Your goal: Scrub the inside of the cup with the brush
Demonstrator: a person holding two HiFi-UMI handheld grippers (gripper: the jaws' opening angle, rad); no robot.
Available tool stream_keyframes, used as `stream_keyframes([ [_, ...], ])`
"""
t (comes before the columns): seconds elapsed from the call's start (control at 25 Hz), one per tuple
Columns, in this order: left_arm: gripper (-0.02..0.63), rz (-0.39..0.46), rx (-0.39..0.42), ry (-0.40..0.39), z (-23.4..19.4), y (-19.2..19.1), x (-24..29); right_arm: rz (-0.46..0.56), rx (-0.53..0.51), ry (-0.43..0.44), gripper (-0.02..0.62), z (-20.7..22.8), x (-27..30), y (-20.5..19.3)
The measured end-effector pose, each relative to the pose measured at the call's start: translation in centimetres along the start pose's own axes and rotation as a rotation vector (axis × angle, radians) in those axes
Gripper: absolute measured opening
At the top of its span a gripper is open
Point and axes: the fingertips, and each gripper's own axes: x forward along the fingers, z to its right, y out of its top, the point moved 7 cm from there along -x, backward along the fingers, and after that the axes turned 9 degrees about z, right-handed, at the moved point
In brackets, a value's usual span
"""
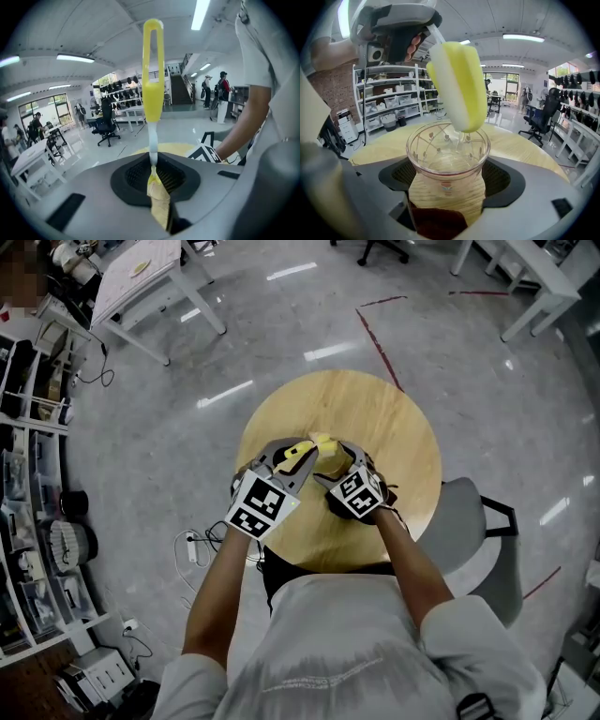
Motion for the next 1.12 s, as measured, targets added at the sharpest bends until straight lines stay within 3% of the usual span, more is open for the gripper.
stream_keyframes([
  [0.16,0.046,-0.008,-0.111,-0.032,-0.8,-0.2,-0.5,0.0,0.023,-0.033,0.426,0.0,-0.1,0.1],
  [0.4,0.046,-0.087,-0.124,-0.028,0.2,-3.7,1.9,-0.003,0.029,-0.036,0.428,-0.2,0.0,0.2],
  [0.6,0.046,-0.141,-0.114,0.024,0.7,-6.7,3.8,-0.001,0.034,-0.037,0.427,-0.1,0.0,0.1],
  [0.76,0.046,-0.16,-0.052,0.04,1.1,-7.1,3.8,0.0,0.037,-0.037,0.426,-0.1,-0.1,0.1],
  [0.96,0.048,-0.176,0.024,0.033,1.4,-6.1,3.0,-0.001,0.035,-0.036,0.428,-0.1,-0.2,0.0],
  [1.12,0.048,-0.118,-0.007,0.036,0.7,-3.3,1.5,0.0,0.035,-0.039,0.426,0.0,-0.3,-0.2],
])
